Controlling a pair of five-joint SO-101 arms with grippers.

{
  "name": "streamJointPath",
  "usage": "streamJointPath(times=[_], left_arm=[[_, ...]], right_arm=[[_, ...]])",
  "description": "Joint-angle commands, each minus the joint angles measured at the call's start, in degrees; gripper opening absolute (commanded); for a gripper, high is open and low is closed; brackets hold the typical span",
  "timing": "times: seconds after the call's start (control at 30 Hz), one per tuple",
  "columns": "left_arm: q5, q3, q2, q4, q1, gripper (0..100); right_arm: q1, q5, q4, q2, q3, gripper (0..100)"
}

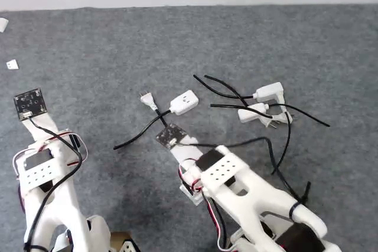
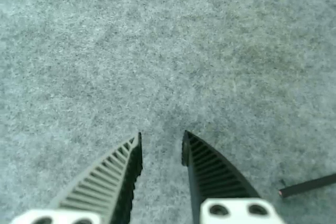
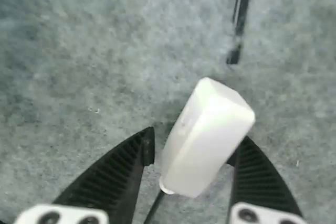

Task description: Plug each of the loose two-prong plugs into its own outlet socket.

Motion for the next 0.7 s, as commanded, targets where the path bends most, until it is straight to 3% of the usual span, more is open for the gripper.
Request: streamJointPath(times=[0.0, 0.23, 0.5, 0.67], left_arm=[[-0.53, -0.4, -0.7, 0.44, -0.35, 12], [-0.53, -0.4, -0.7, 0.44, -0.35, 12], [-0.53, -0.4, -0.7, 0.35, -0.18, 12], [-0.53, -0.4, -0.7, 0.44, -0.18, 12]], right_arm=[[-0.66, 0.18, -1.89, -1.1, 0.53, 22.5], [2.07, 0.7, -4.53, -1.71, 0.97, 0.5], [20.0, 0.79, -4.0, -1.63, -2.37, 3.2], [24.31, 3.96, -4.53, -1.19, -4.31, 3.4]])
